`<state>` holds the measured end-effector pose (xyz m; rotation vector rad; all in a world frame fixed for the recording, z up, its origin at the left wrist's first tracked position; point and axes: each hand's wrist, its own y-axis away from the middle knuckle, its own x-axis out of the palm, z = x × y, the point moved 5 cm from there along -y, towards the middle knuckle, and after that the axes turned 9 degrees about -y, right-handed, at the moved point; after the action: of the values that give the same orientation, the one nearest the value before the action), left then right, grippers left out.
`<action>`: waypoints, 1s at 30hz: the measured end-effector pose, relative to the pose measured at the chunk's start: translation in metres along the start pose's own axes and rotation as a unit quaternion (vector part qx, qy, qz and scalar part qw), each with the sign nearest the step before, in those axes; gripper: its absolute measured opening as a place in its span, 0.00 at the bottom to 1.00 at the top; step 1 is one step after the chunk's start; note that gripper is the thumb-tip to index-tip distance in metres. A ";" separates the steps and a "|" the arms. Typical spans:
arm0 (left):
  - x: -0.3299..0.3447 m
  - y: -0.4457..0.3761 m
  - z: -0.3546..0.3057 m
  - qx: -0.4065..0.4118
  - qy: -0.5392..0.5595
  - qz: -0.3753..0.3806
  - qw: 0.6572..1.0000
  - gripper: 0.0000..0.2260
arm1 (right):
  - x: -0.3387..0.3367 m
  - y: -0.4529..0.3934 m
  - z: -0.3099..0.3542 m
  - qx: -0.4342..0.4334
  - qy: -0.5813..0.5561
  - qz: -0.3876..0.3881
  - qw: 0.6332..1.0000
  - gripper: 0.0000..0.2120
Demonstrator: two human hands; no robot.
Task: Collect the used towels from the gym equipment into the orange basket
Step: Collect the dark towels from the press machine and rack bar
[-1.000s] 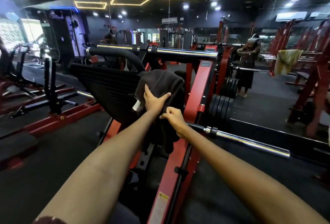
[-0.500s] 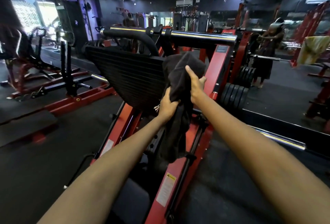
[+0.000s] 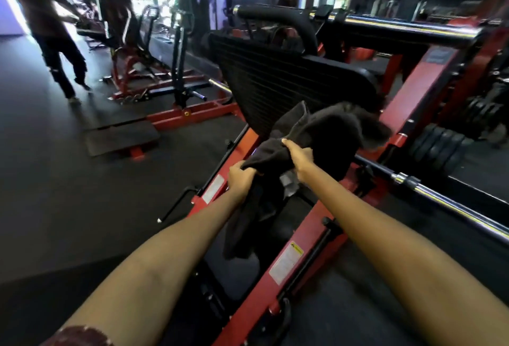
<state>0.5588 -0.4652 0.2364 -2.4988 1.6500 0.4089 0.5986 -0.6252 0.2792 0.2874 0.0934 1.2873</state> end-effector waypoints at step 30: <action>-0.419 0.418 0.213 -0.148 0.310 -0.435 0.832 0.38 | 0.230 0.512 -0.251 0.194 0.066 0.687 0.698 0.22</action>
<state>-0.0127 -0.2091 0.1735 -3.4779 0.3316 -0.3162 0.1286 -0.2382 0.1935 0.6934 0.3138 2.8175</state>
